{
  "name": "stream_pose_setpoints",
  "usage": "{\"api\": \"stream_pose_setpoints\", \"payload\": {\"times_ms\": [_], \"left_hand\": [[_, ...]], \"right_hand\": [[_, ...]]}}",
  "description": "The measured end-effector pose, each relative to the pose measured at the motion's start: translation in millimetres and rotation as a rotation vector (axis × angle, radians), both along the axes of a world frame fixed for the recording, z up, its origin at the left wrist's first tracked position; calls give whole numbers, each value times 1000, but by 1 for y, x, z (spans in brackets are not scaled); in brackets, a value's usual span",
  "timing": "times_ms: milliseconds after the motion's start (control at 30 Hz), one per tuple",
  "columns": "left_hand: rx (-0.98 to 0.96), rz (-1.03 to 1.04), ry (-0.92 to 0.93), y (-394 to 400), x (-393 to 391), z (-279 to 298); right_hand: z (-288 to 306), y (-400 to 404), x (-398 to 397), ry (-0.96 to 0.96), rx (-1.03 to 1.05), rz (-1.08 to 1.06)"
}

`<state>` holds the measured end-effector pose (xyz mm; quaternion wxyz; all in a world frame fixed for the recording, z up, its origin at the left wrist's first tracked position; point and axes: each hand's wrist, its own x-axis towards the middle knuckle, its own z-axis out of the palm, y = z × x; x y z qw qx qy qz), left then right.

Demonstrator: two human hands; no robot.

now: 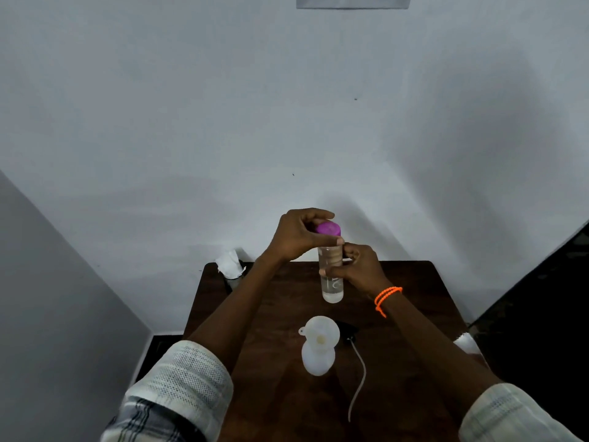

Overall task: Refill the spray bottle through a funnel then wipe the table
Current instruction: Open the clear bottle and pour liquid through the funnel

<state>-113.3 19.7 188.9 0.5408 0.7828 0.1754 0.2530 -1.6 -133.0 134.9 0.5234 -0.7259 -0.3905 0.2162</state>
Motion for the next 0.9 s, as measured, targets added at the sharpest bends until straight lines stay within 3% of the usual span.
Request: {"api": "stream_pose_setpoints", "payload": {"times_ms": [200, 367, 467, 633, 900], "left_hand": [[153, 151, -30, -19, 4, -2], [334, 235, 105, -30, 9, 1], [280, 131, 129, -33, 9, 3], [-116, -291, 45, -16, 2, -7], [-22, -93, -14, -15, 3, -13]], "right_hand": [[-7, 0, 3, -33, -5, -48], [-12, -1, 1, -68, -6, -54], [-12, -2, 2, -42, -9, -62], [-6, -5, 2, 17, 26, -68], [-10, -9, 4, 5, 21, -60]]}}
